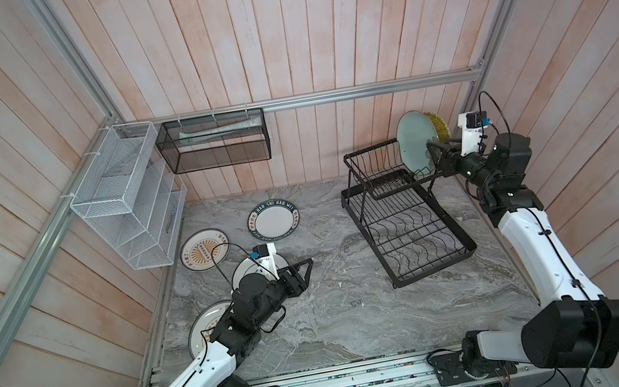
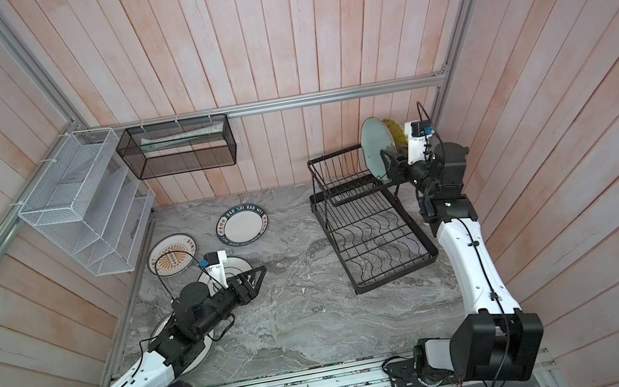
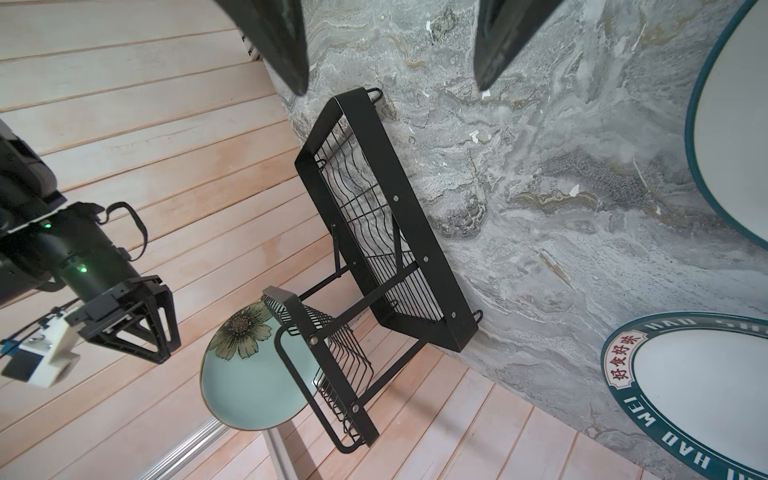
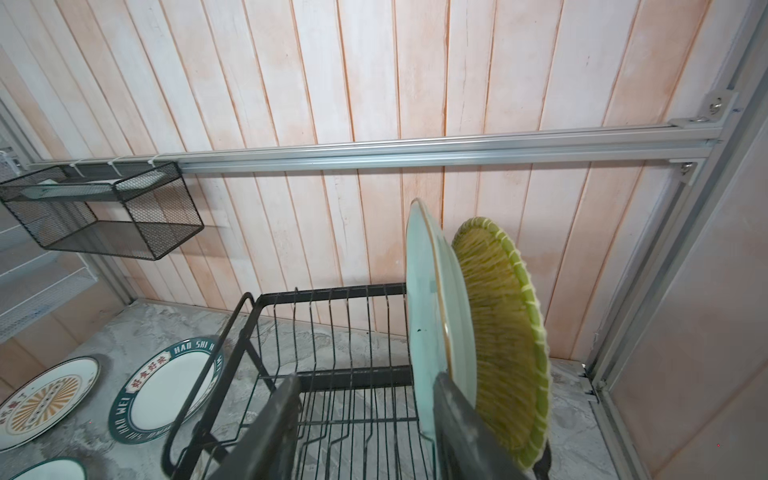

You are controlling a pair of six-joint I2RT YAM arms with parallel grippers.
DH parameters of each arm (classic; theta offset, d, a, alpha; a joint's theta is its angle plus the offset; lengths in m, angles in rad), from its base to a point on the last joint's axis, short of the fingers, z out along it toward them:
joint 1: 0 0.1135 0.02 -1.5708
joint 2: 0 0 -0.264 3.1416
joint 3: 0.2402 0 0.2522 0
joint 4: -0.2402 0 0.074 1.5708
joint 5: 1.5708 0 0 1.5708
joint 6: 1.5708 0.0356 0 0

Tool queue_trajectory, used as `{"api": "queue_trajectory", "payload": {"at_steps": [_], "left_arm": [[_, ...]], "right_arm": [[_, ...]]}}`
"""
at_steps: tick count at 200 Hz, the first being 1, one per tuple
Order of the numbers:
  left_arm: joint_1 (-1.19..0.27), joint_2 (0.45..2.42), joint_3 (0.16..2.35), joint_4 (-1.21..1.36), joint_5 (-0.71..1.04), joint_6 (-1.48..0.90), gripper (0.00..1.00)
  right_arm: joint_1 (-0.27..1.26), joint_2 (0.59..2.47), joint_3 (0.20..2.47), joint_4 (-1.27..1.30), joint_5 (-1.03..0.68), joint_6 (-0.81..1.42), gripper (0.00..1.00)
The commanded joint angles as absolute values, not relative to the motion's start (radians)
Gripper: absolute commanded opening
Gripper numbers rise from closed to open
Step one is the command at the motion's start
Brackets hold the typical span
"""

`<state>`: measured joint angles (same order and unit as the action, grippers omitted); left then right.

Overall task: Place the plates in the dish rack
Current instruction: 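Open the right gripper and draw it back from the rack toward the table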

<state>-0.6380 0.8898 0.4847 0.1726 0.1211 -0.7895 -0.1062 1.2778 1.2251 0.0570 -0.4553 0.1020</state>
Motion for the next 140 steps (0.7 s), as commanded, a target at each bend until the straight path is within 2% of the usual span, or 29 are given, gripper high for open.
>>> {"api": "queue_trajectory", "payload": {"at_steps": [1,52,140], "left_arm": [[-0.644,0.905,0.513,0.191,0.123,-0.790,0.64],[-0.645,0.944,0.526,0.207,0.115,-0.786,0.64],[-0.644,1.023,0.591,0.141,0.025,-0.756,0.64]], "right_arm": [[-0.086,1.219,1.165,0.094,-0.509,0.160,0.52],[-0.060,1.106,1.002,0.155,-0.538,0.283,0.54],[0.126,0.959,0.680,0.127,-0.487,0.360,0.54]]}}
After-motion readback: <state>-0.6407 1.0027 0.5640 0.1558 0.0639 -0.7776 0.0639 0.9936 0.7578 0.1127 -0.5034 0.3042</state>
